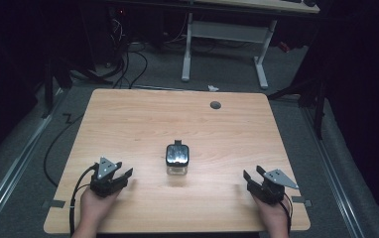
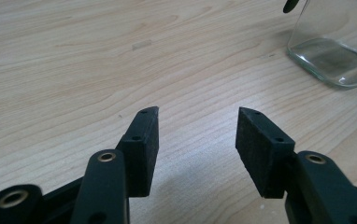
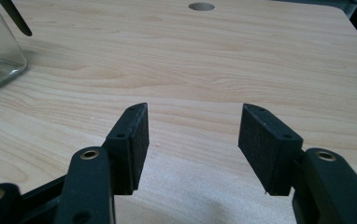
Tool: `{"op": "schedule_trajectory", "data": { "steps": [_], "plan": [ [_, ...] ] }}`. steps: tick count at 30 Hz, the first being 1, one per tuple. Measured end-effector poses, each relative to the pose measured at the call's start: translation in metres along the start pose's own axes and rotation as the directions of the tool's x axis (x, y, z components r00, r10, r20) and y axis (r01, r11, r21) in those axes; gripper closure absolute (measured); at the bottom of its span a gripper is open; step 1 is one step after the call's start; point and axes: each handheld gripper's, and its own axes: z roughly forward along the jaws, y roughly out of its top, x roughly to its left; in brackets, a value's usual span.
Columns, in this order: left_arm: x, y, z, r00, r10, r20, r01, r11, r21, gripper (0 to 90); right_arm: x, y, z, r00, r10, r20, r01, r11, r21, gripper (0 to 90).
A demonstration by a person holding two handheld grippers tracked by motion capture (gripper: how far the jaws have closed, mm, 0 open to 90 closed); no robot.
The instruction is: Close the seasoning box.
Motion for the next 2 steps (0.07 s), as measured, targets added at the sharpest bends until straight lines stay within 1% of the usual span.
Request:
{"op": "schedule_trajectory", "data": {
  "steps": [2],
  "plan": [
    [-0.0004, -0.0005, 0.0002, 0.9999, 0.012, 0.0, -0.012, 0.9999, 0.005, 49.9, 0.0002, 0.0005, 0.0011, 0.9999, -0.013, 0.001, 0.013, 1.0, -0.003, 43.2]
  ]
}}
